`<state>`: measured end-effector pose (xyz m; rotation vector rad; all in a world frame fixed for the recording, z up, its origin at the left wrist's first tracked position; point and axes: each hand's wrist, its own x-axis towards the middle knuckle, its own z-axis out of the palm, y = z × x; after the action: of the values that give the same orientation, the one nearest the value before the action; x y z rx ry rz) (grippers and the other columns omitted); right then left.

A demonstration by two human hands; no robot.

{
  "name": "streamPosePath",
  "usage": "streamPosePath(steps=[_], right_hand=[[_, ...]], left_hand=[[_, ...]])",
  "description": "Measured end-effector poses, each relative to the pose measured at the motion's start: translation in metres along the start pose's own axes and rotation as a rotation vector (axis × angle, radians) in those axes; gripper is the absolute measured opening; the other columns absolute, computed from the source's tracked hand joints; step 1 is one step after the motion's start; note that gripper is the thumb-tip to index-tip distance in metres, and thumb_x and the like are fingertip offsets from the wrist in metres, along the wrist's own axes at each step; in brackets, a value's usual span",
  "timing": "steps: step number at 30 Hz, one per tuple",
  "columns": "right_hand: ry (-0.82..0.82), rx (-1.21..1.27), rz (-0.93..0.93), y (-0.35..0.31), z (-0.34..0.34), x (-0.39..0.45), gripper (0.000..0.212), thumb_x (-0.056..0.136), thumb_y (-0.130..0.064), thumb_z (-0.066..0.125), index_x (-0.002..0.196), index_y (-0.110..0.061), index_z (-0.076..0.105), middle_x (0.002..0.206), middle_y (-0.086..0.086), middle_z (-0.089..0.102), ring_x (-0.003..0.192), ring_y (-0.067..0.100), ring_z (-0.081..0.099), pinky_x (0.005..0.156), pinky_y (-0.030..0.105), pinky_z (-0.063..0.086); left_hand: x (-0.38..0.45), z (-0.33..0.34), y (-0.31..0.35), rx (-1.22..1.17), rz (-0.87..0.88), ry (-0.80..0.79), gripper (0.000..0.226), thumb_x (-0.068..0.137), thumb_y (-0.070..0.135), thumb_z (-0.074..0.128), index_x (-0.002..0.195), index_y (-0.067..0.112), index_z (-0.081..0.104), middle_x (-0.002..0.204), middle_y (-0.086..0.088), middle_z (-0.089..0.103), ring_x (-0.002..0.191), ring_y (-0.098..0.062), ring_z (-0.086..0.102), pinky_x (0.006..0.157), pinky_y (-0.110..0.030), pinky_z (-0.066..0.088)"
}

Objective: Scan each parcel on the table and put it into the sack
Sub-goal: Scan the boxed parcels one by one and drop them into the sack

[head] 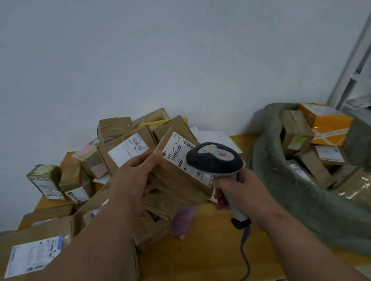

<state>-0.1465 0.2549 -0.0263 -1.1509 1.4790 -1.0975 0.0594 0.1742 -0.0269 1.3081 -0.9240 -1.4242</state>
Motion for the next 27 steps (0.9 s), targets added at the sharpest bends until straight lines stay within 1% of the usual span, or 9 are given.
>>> streamPosePath(steps=[3, 6, 9, 11, 14, 17, 19, 22, 27], right_hand=[[-0.039, -0.018, -0.032, 0.000, -0.019, -0.003, 0.008, 0.091, -0.012, 0.063, 0.085, -0.007, 0.062, 0.068, 0.008, 0.065, 0.059, 0.019, 0.063, 0.056, 0.021, 0.052], [-0.074, -0.029, -0.064, 0.003, -0.038, -0.002, 0.011, 0.090, -0.008, 0.062, 0.079, -0.008, 0.061, 0.064, 0.007, 0.064, 0.056, 0.019, 0.062, 0.056, 0.023, 0.052], [-0.119, -0.034, -0.089, 0.004, -0.053, -0.002, 0.011, 0.087, -0.013, 0.066, 0.078, -0.009, 0.060, 0.060, 0.005, 0.062, 0.055, 0.019, 0.061, 0.056, 0.023, 0.051], [-0.129, -0.027, -0.088, 0.005, -0.062, -0.002, 0.012, 0.076, -0.021, 0.065, 0.077, -0.010, 0.060, 0.059, 0.004, 0.061, 0.054, 0.018, 0.060, 0.055, 0.024, 0.050], [-0.137, -0.007, -0.082, 0.007, -0.073, -0.003, 0.015, 0.071, -0.023, 0.063, 0.077, -0.010, 0.060, 0.058, 0.002, 0.060, 0.051, 0.014, 0.058, 0.052, 0.021, 0.048], [-0.142, -0.013, -0.084, 0.010, -0.084, -0.005, 0.011, 0.080, -0.018, 0.067, 0.080, -0.009, 0.060, 0.060, 0.002, 0.060, 0.051, 0.012, 0.057, 0.052, 0.019, 0.047], [-0.138, -0.005, -0.080, 0.012, -0.091, -0.007, 0.007, 0.087, -0.010, 0.066, 0.085, -0.006, 0.061, 0.063, 0.005, 0.060, 0.052, 0.012, 0.057, 0.052, 0.018, 0.047], [-0.140, -0.011, -0.085, 0.014, -0.099, -0.009, 0.011, 0.084, -0.014, 0.066, 0.083, -0.005, 0.061, 0.064, 0.009, 0.060, 0.053, 0.014, 0.056, 0.052, 0.019, 0.047], [-0.120, -0.011, -0.075, 0.017, -0.106, -0.011, 0.005, 0.088, -0.008, 0.065, 0.085, -0.008, 0.061, 0.065, 0.008, 0.059, 0.052, 0.012, 0.055, 0.051, 0.018, 0.047]], left_hand=[[-0.004, 0.019, 0.001, 0.020, 0.019, 0.006, 0.040, 0.053, 0.049, 0.083, 0.088, 0.031, 0.078, 0.105, -0.001, 0.072, 0.104, -0.024, 0.065, 0.089, -0.044, 0.056], [-0.007, 0.033, 0.002, 0.080, 0.044, 0.020, 0.042, 0.049, 0.056, 0.082, 0.086, 0.036, 0.078, 0.103, 0.002, 0.073, 0.107, -0.023, 0.062, 0.096, -0.047, 0.052], [-0.011, 0.048, 0.002, 0.118, 0.053, 0.034, 0.024, 0.067, 0.049, 0.080, 0.085, 0.035, 0.079, 0.100, 0.005, 0.071, 0.106, -0.021, 0.060, 0.099, -0.046, 0.048], [-0.014, 0.057, 0.002, 0.113, 0.054, 0.046, 0.015, 0.078, 0.039, 0.077, 0.087, 0.028, 0.078, 0.093, 0.006, 0.069, 0.096, -0.016, 0.059, 0.095, -0.041, 0.048], [-0.019, 0.070, -0.001, 0.128, 0.057, 0.041, 0.009, 0.084, 0.034, 0.072, 0.091, 0.028, 0.072, 0.090, 0.007, 0.065, 0.087, -0.010, 0.055, 0.091, -0.038, 0.045], [-0.024, 0.079, -0.004, 0.143, 0.072, 0.030, 0.011, 0.086, 0.034, 0.070, 0.094, 0.027, 0.072, 0.090, 0.007, 0.063, 0.087, -0.011, 0.054, 0.089, -0.036, 0.044], [-0.027, 0.086, -0.004, 0.152, 0.076, 0.029, 0.019, 0.087, 0.033, 0.069, 0.102, 0.022, 0.073, 0.091, 0.005, 0.065, 0.086, -0.011, 0.057, 0.081, -0.029, 0.045], [-0.031, 0.095, -0.004, 0.163, 0.090, 0.019, 0.020, 0.087, 0.033, 0.069, 0.102, 0.021, 0.074, 0.091, 0.001, 0.070, 0.086, -0.013, 0.060, 0.067, -0.024, 0.043], [-0.031, 0.102, -0.009, 0.186, 0.102, 0.027, 0.007, 0.085, 0.035, 0.070, 0.086, 0.029, 0.074, 0.087, 0.001, 0.072, 0.090, -0.017, 0.061, 0.078, -0.030, 0.043]])
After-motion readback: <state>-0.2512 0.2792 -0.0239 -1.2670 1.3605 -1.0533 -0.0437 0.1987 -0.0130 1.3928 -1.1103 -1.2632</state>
